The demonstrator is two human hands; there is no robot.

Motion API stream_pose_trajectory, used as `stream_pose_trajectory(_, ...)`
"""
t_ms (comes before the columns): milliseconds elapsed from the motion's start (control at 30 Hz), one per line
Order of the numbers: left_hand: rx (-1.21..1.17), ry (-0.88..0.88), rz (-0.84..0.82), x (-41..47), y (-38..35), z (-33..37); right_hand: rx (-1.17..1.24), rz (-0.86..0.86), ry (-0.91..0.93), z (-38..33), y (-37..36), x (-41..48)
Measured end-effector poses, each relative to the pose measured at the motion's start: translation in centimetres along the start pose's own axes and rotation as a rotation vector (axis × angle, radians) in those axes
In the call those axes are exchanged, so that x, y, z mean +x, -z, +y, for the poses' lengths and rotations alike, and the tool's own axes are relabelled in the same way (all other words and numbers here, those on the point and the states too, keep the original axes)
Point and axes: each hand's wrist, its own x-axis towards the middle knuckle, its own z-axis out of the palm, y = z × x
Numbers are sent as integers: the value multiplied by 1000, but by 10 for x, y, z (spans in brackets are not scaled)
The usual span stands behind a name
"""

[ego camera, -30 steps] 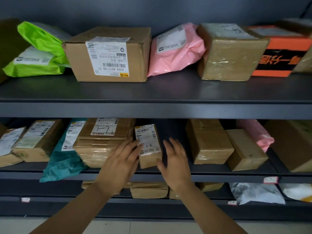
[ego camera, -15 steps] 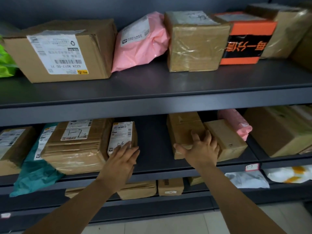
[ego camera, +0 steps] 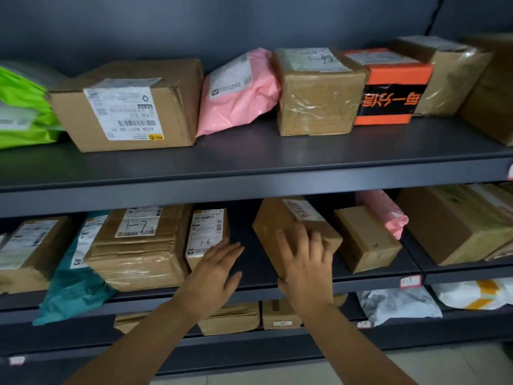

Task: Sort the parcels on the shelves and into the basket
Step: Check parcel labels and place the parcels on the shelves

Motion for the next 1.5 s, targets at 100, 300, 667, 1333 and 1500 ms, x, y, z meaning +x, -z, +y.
stream_pose_trajectory(100, -55, 53, -28, 0, 0, 14, 64, 38, 88, -3, -3, -17)
stream_pose_trajectory(300, -301, 175, -153, -5, -10, 29, 460, 46, -232, 12, 3, -16)
stream_pose_trajectory(667, -1188, 579, -214, 4, -4, 65, 831, -191, -414, 6, 3, -27)
stream_pose_trajectory(1333, -1461, 834, -320, -31, 10, 56, 1050, -34, -481, 4, 50, -147)
stream_pose_trajectory(1500, -1505, 744, -451, -67, 23, 72, 1001, 54, -525, -10, 84, -196)
